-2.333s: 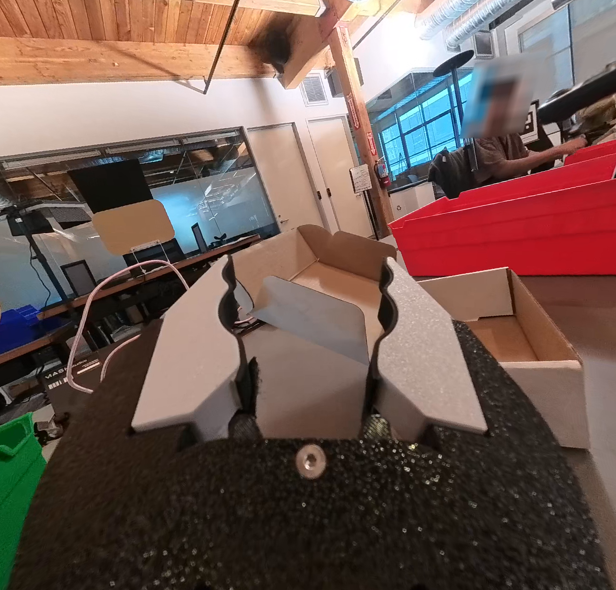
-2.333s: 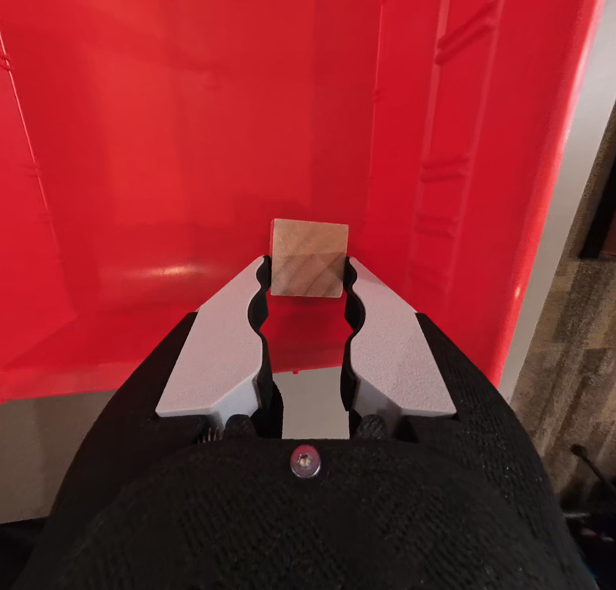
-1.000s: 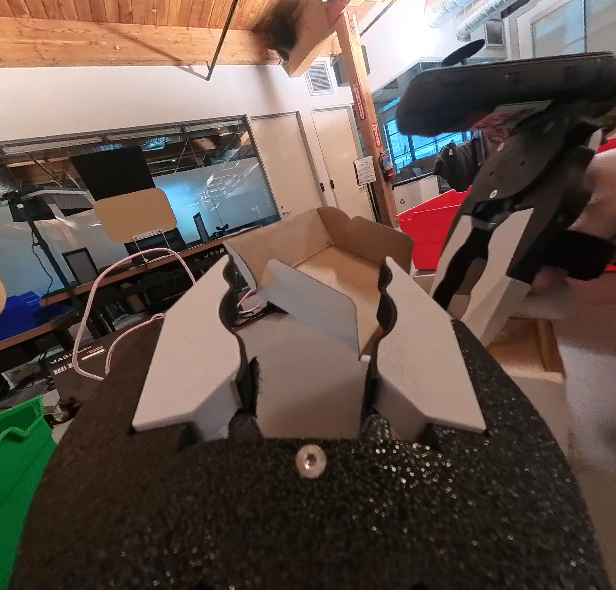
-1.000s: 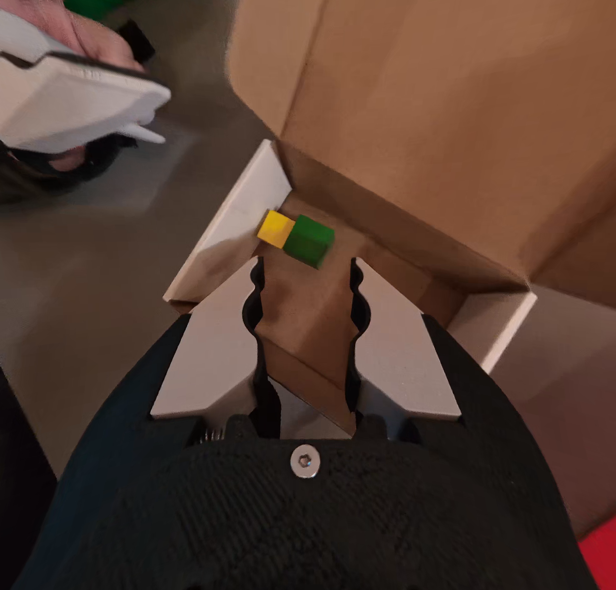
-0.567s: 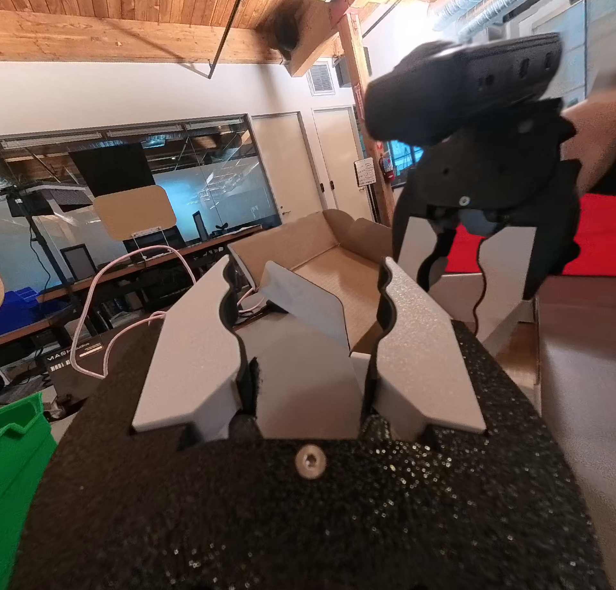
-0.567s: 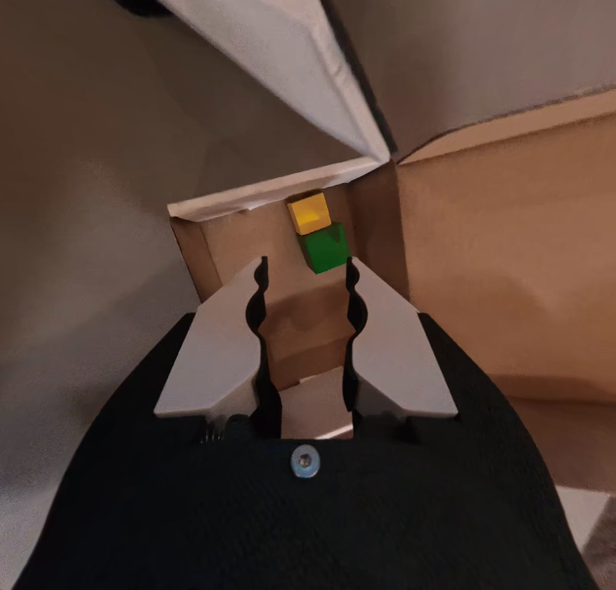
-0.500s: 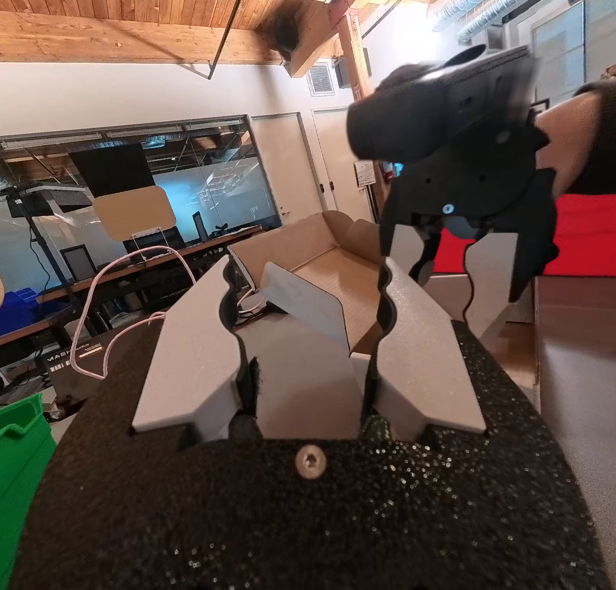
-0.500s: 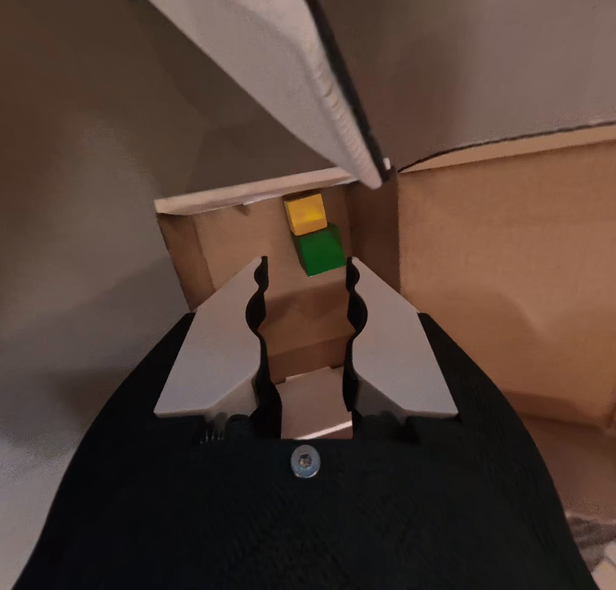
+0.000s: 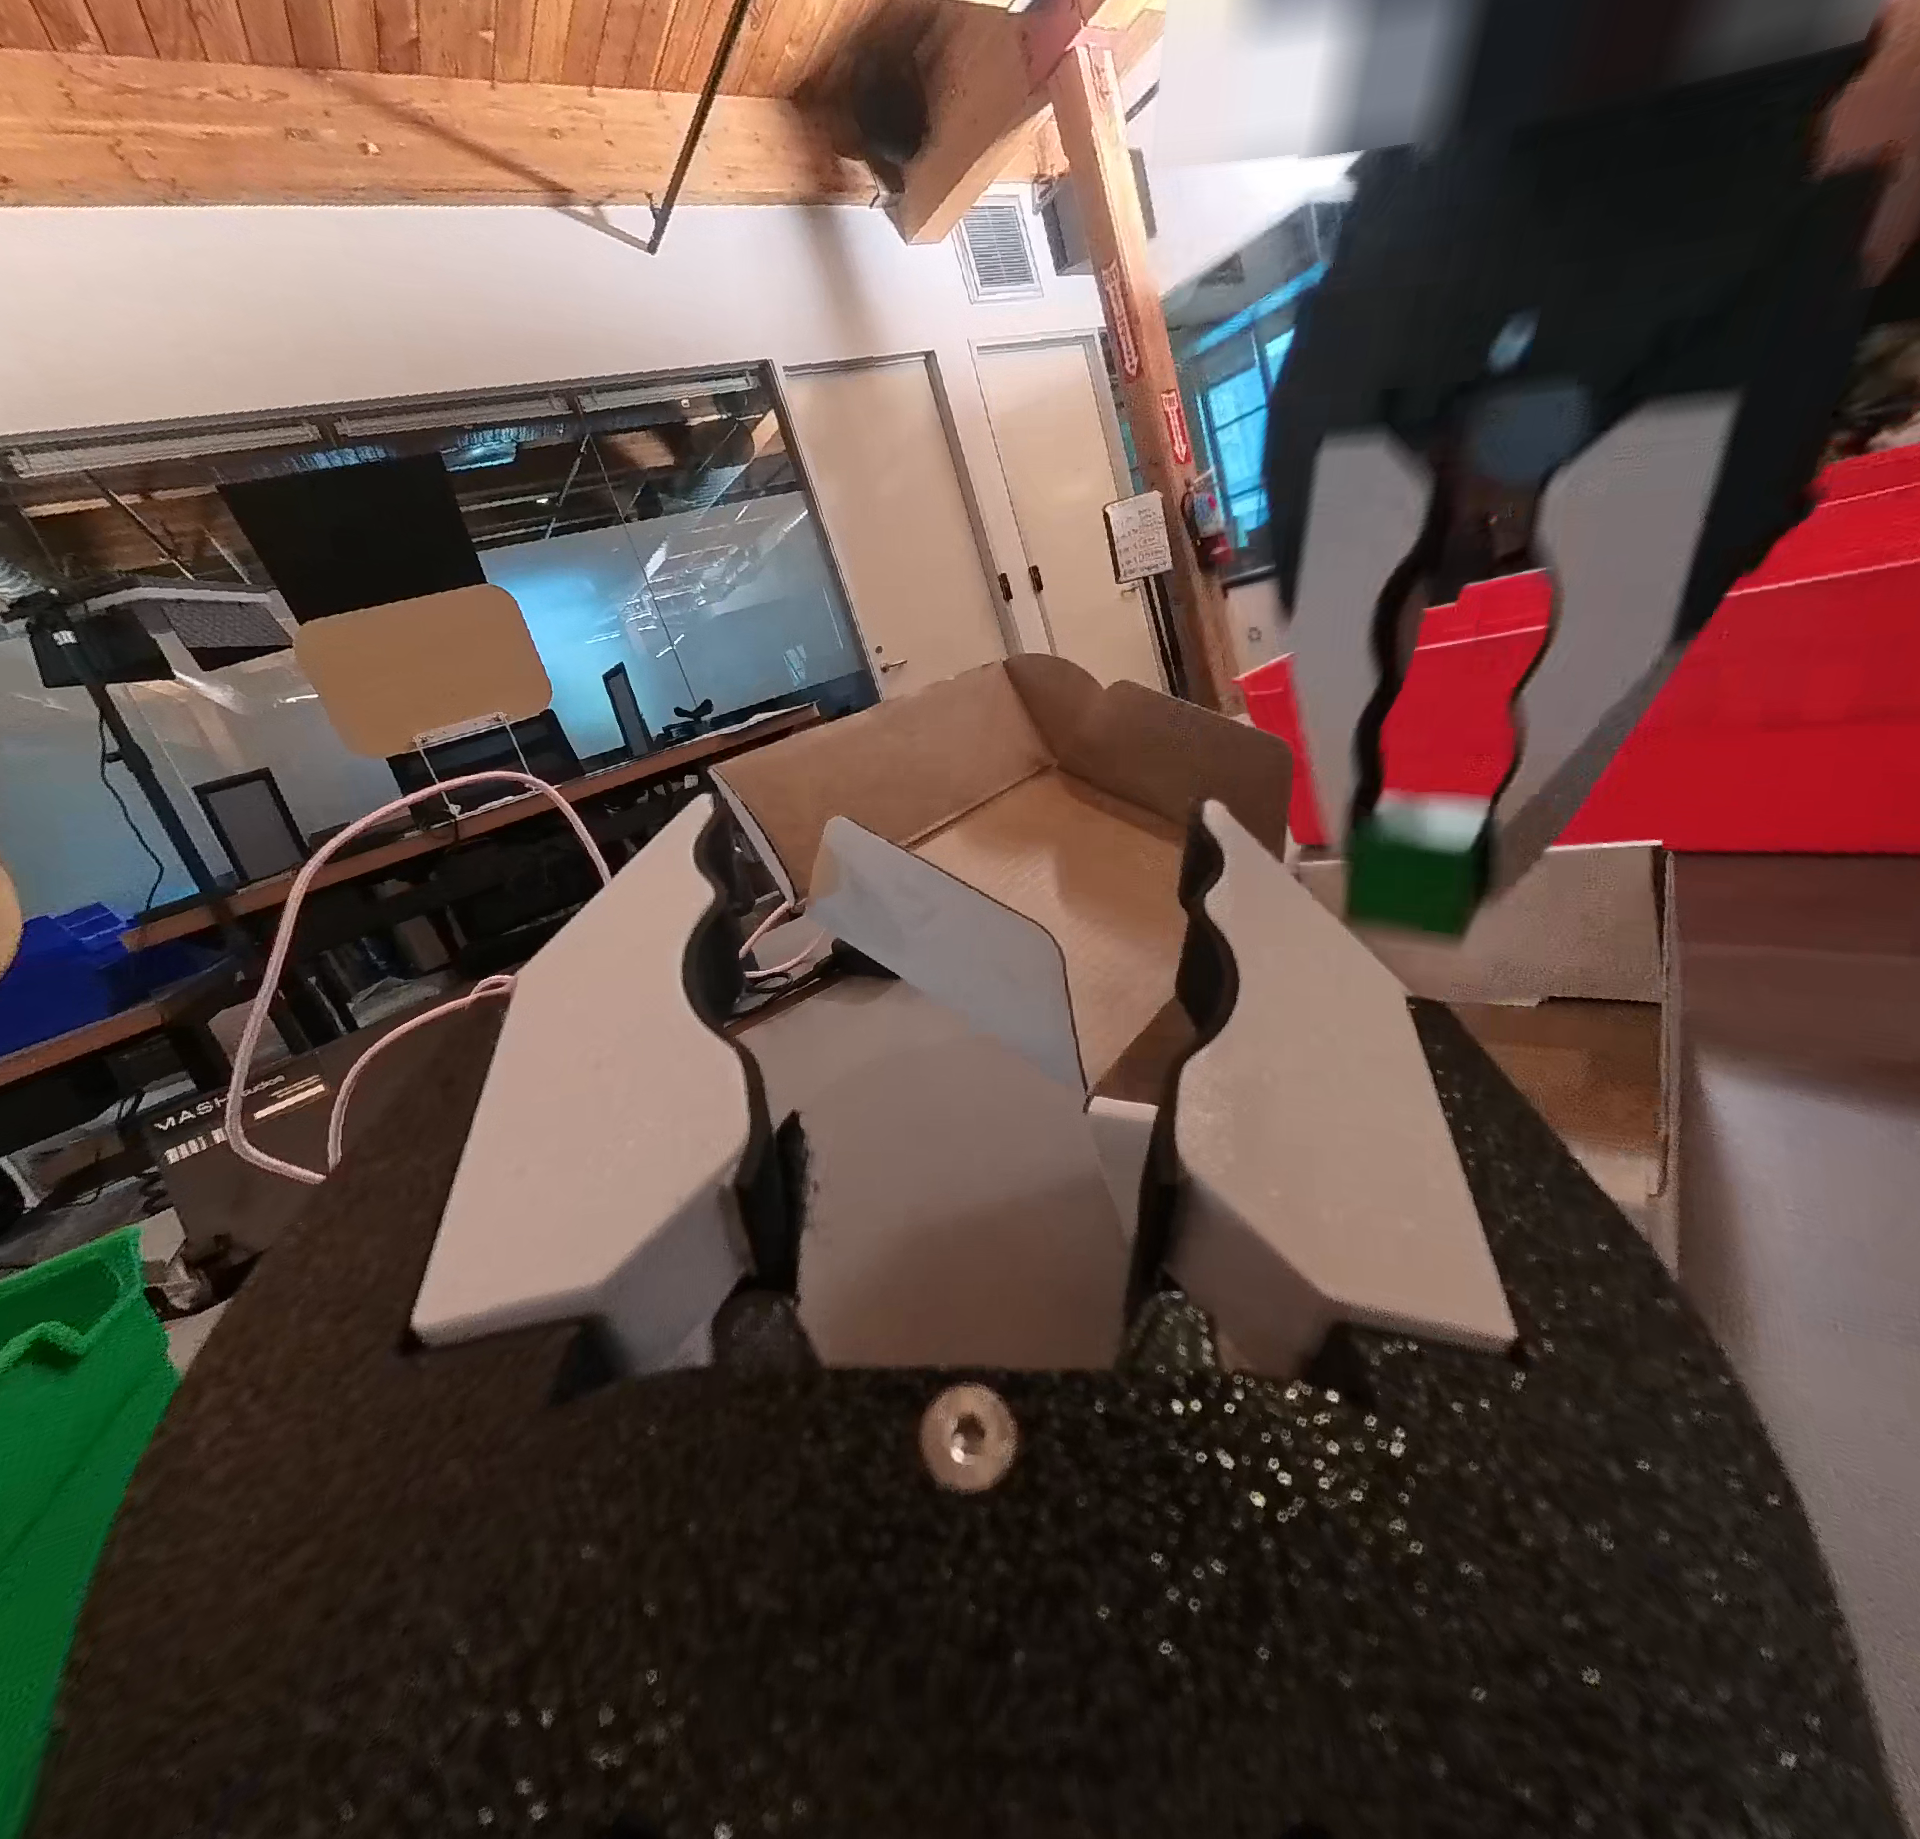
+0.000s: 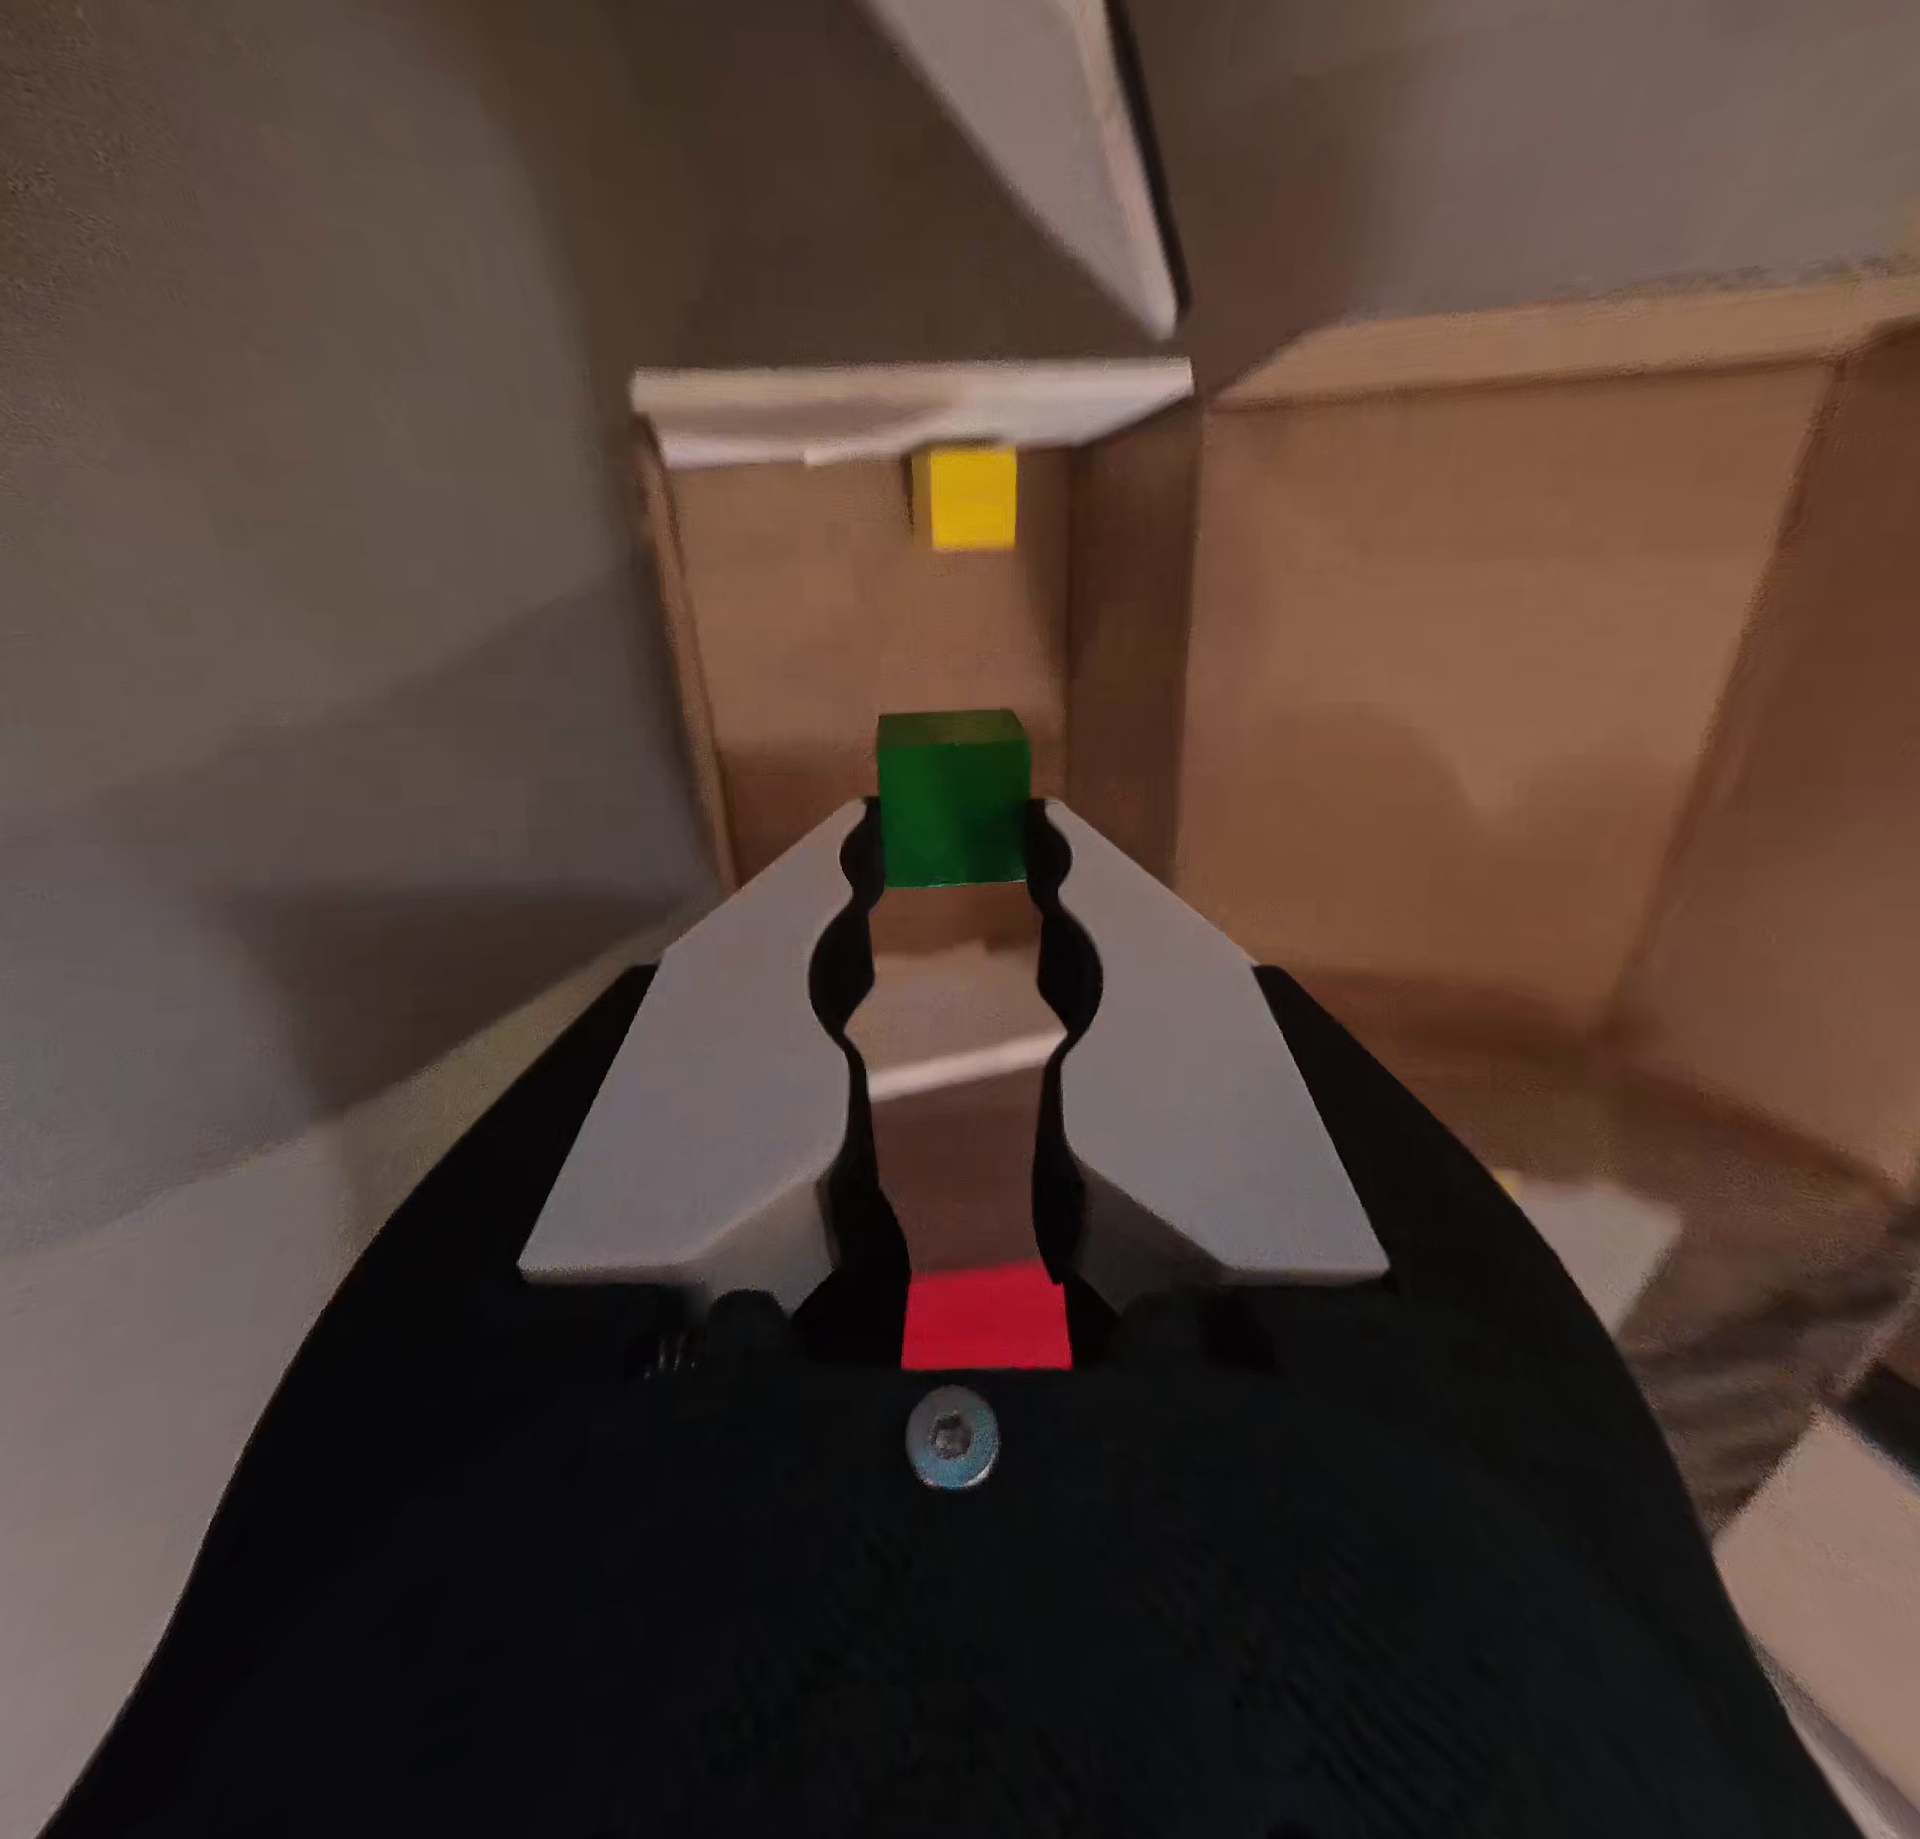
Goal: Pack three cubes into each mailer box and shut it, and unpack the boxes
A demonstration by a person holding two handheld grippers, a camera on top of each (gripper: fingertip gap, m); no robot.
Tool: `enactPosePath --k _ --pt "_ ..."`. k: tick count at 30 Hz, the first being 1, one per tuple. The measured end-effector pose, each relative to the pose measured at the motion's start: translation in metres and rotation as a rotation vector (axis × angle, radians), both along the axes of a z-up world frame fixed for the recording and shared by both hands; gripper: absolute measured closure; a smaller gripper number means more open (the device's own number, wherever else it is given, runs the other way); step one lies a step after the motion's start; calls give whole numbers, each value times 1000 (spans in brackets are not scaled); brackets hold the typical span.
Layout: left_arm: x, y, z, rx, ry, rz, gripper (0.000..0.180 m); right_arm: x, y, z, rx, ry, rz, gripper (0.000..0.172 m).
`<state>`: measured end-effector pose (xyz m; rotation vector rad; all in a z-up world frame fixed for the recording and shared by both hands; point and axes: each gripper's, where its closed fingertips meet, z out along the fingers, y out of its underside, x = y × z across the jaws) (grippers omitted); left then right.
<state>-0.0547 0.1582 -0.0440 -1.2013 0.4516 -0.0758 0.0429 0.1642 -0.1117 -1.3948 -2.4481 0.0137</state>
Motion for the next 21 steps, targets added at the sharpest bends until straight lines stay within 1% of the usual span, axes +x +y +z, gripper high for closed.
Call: enactPosePath --k 3,5,7,9,11,15,18,21 --pt "-2 1 0 -1 -2 8 97 45 1 45 65 32 -68 146" --pt "-3 1 1 2 -3 13 97 79 9 70 97 60 -160 146" --pt "-4 2 1 1 -5 16 97 118 22 84 132 55 -269 146" --pt "-5 2 1 0 -6 17 97 162 38 86 149 24 -385 146" --pt "-5 3 0 -2 -5 20 97 202 48 74 123 -16 -482 146" --pt "-4 3 -1 -6 -8 16 99 267 56 26 46 -159 -585 146" --pt "-3 4 -3 -13 -6 8 99 287 52 -7 -25 -228 -583 146" --pt "-3 4 -3 -13 -7 8 99 296 48 -32 -41 -302 -548 146"
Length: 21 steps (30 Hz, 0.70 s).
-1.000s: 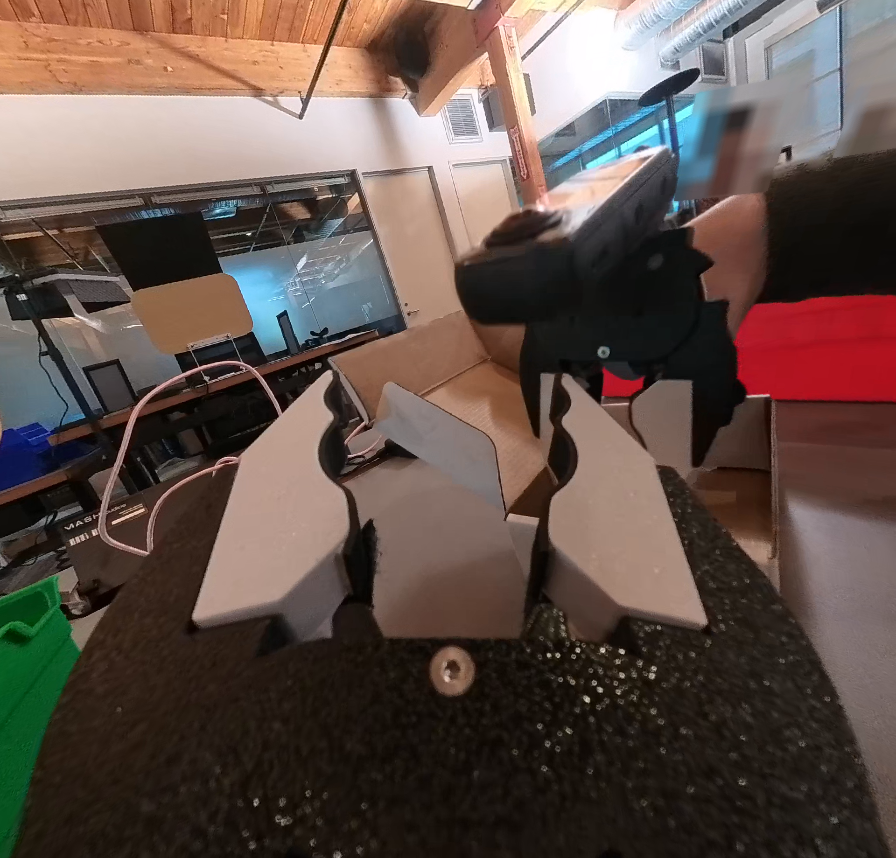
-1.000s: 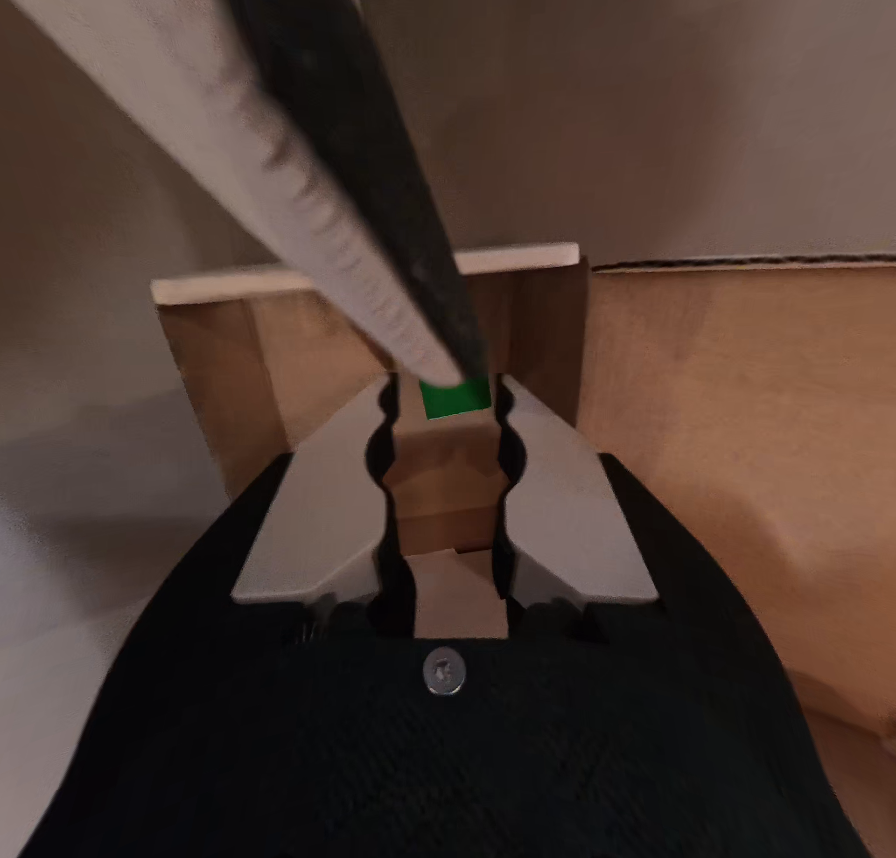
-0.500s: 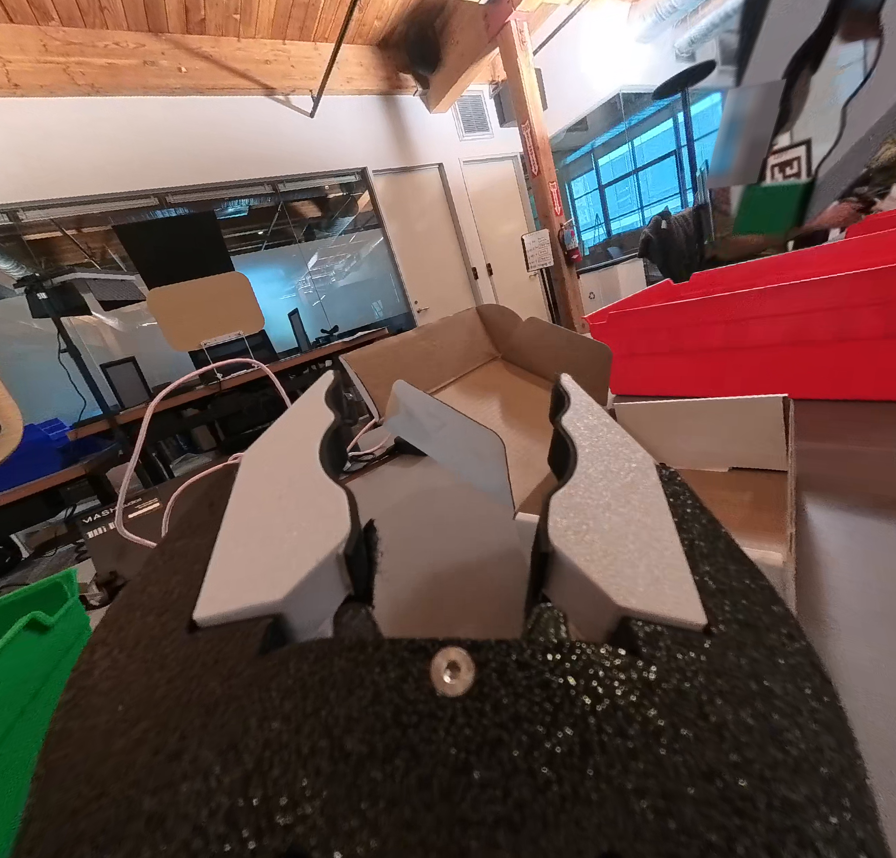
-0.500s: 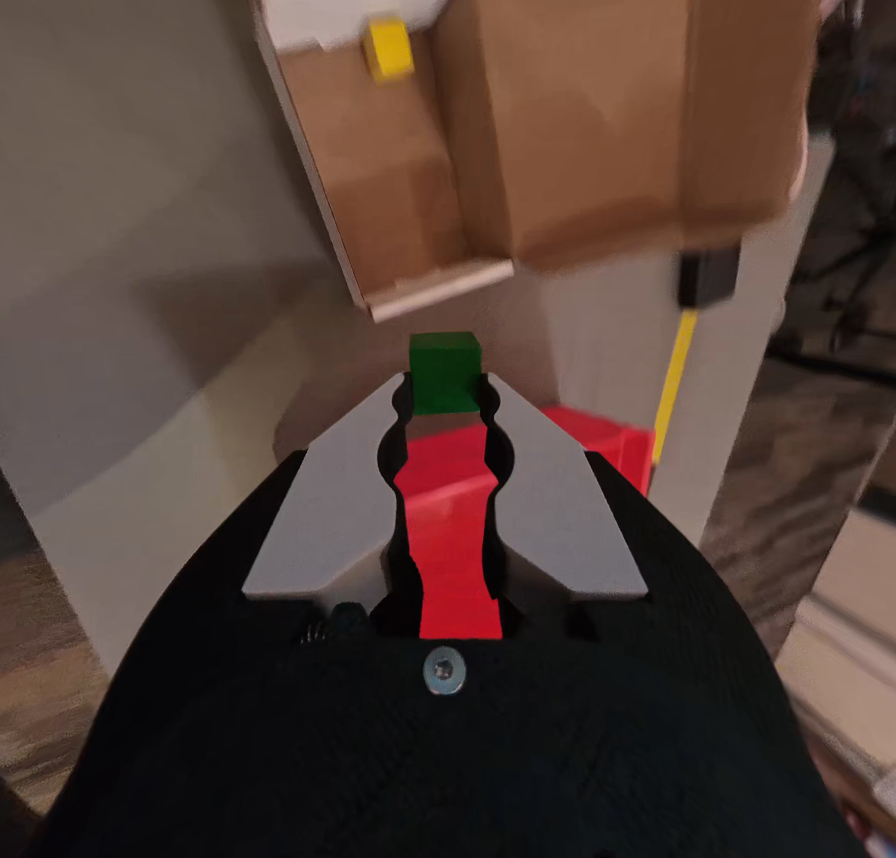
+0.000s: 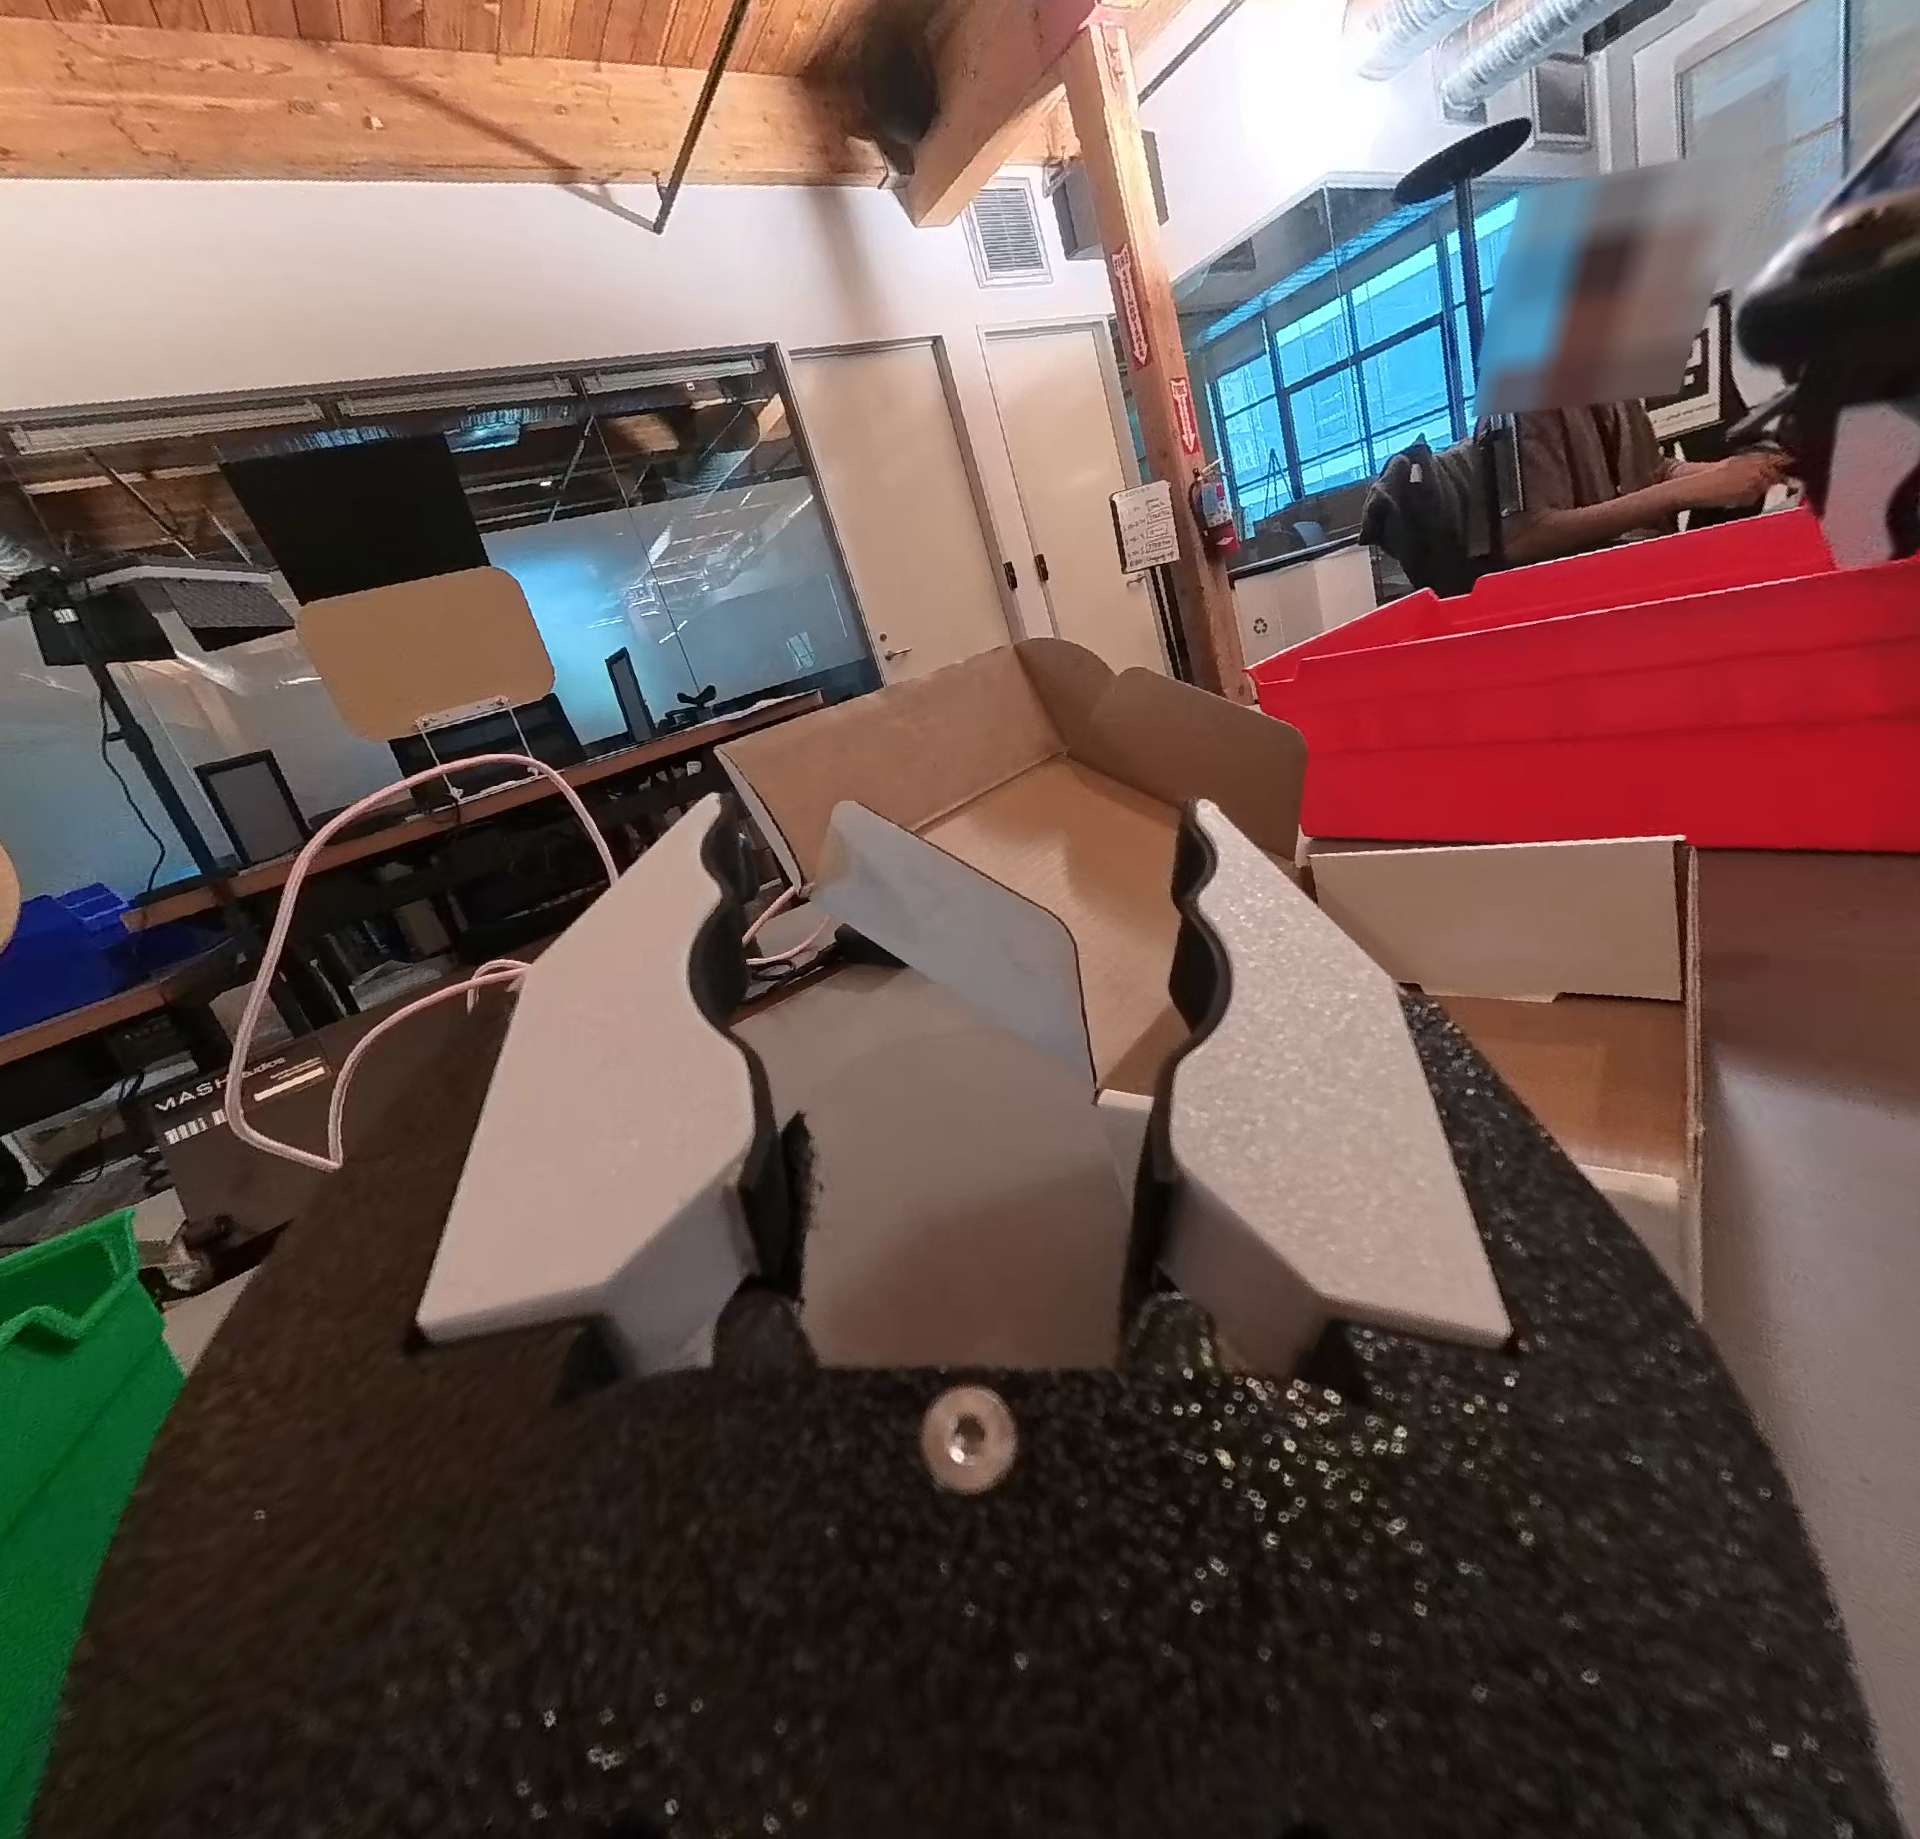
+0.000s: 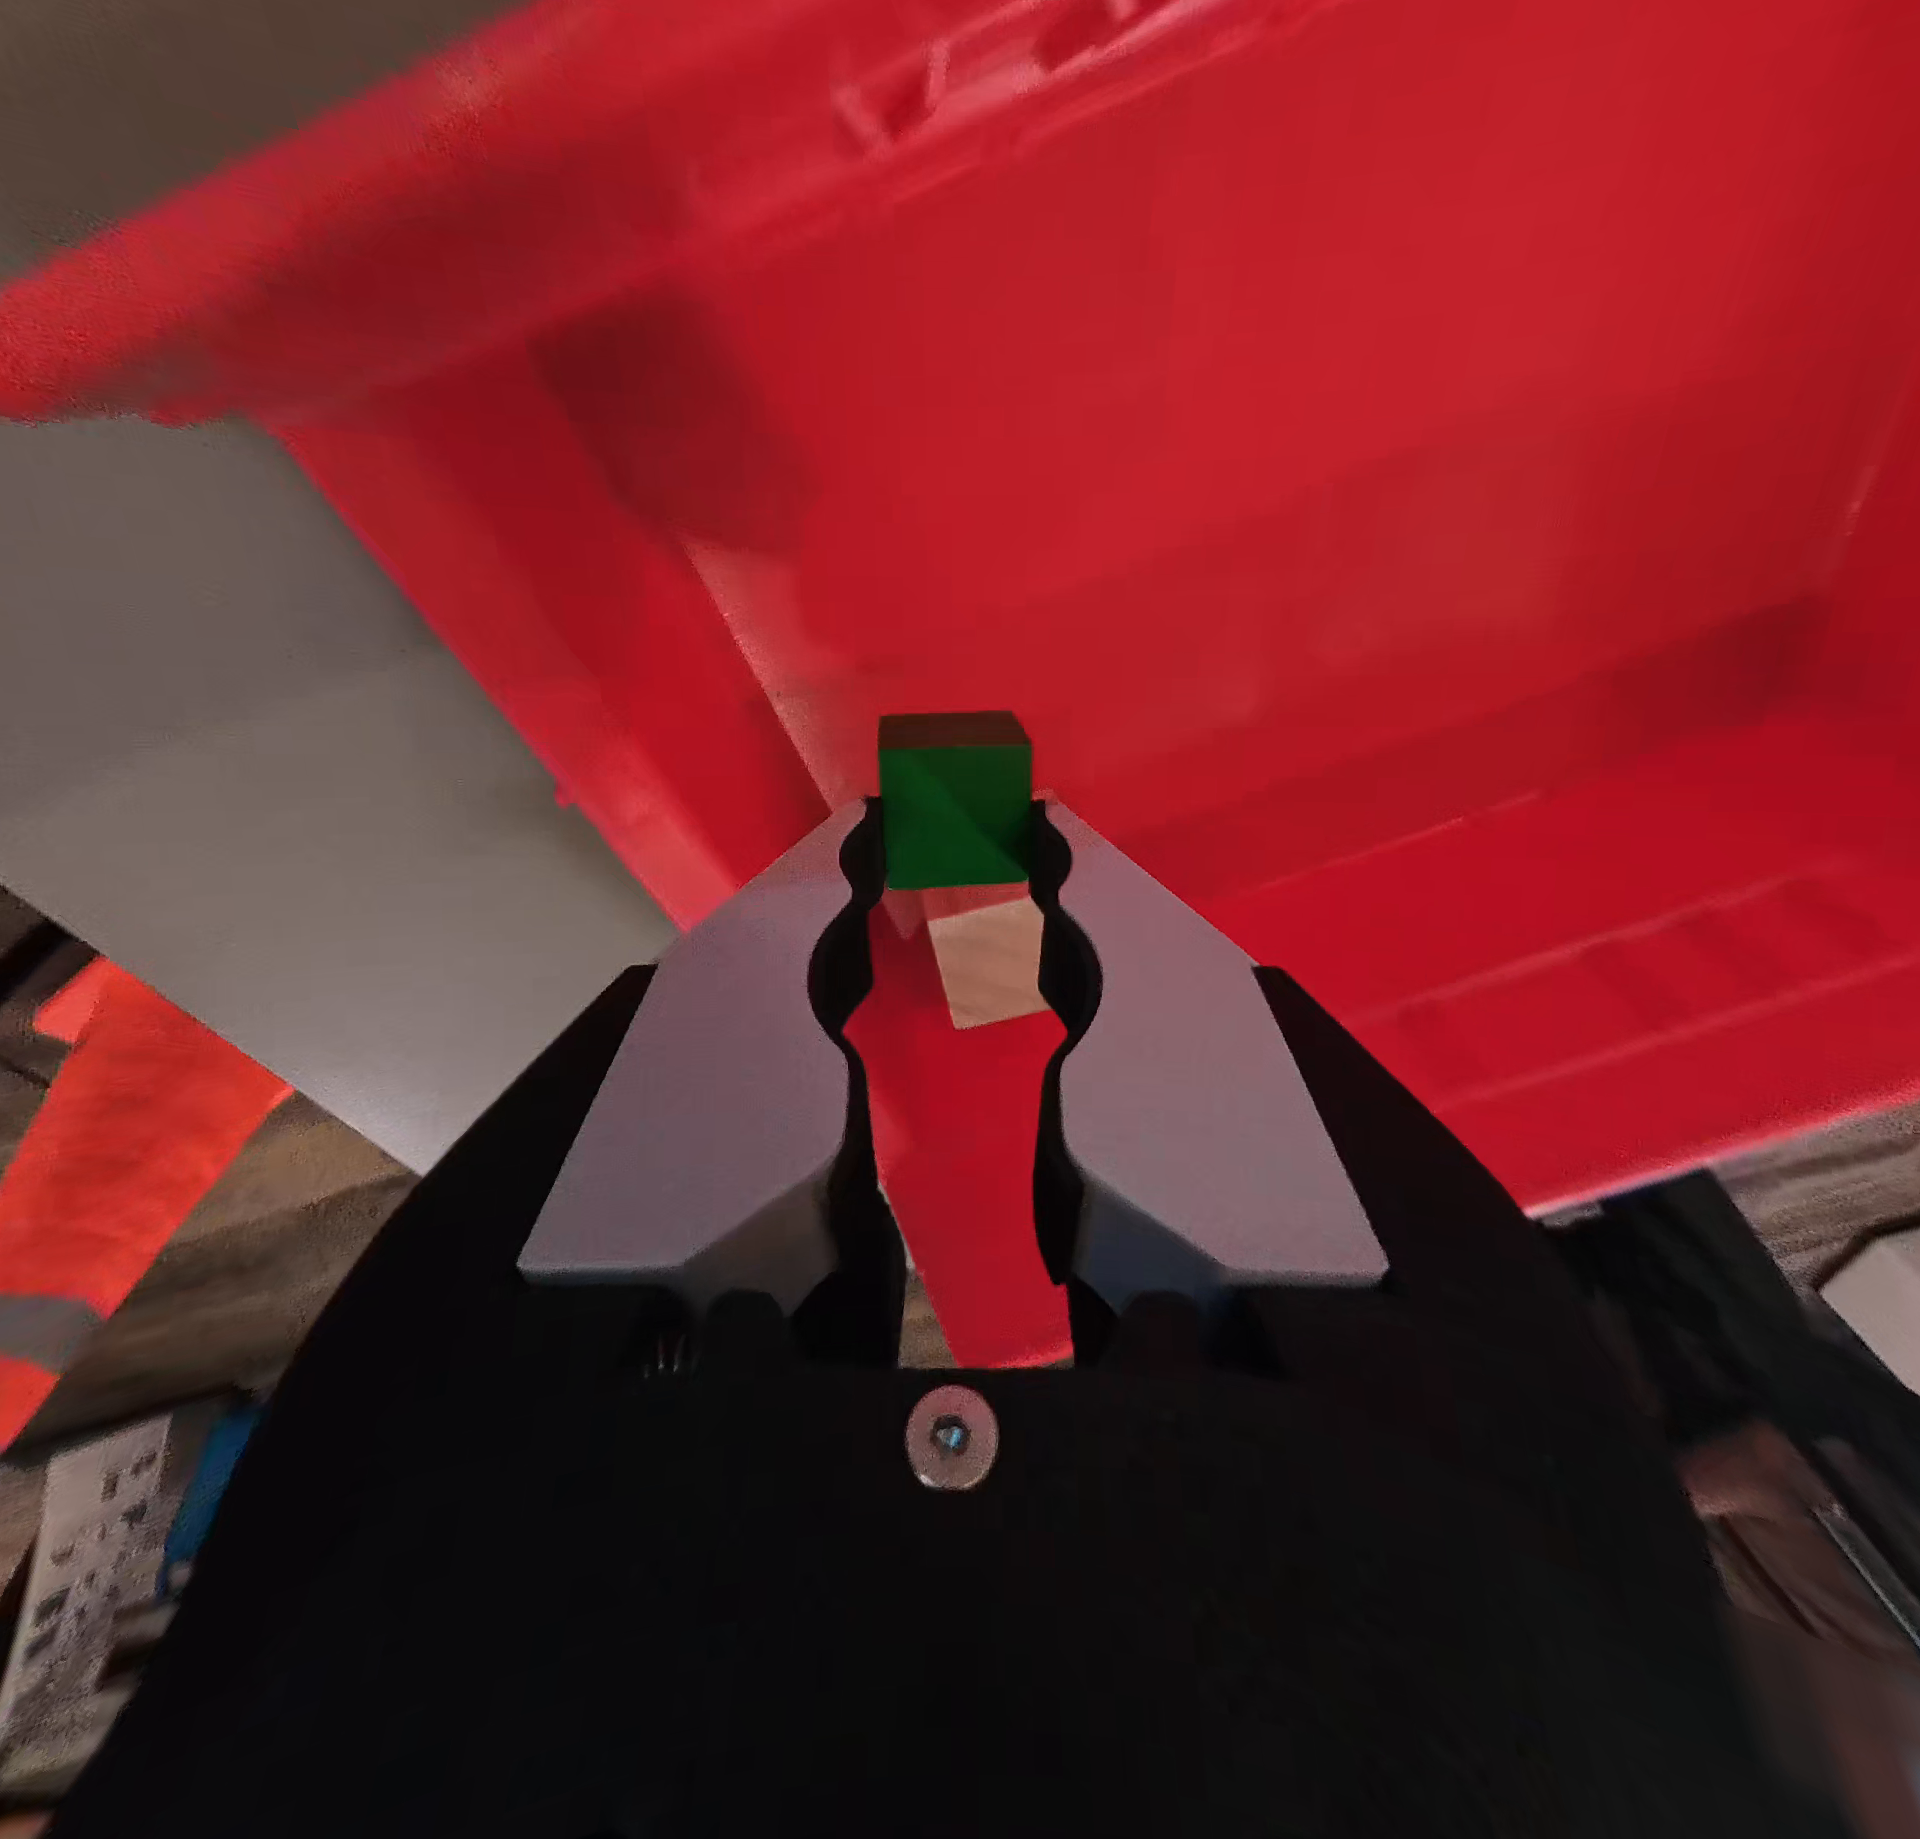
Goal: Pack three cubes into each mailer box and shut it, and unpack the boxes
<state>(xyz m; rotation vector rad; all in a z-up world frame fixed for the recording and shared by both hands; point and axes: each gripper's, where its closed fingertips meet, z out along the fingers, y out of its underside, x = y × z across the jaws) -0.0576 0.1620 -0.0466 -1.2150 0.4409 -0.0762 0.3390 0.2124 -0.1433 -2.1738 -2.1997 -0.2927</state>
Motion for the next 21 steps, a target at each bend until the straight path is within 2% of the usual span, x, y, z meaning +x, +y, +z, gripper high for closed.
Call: enactPosePath --k 4,8,11,14,16,18,20,21 --pt "-1 0 0 -6 -8 -4 100 9 -6 -20 -48 -82 23 145" --pt "-1 0 -1 -16 -20 -9 100 5 -6 -27 -44 -65 -5 142" --pt "-2 1 -1 -18 -26 -10 100 9 -3 -15 -15 -78 -61 123" --pt "-2 1 -1 -18 -27 -9 100 -1 5 21 82 -13 -128 114" --pt "-2 1 0 -14 -26 -8 100 -28 6 51 156 83 -105 116" --pt "-2 0 1 -12 -30 -10 100 -74 -3 77 205 215 -13 123" --pt "-2 0 1 -11 -28 -6 100 -132 -29 87 164 350 121 126" --pt "-3 1 1 -11 -27 -4 100 -158 -51 82 84 383 173 128"
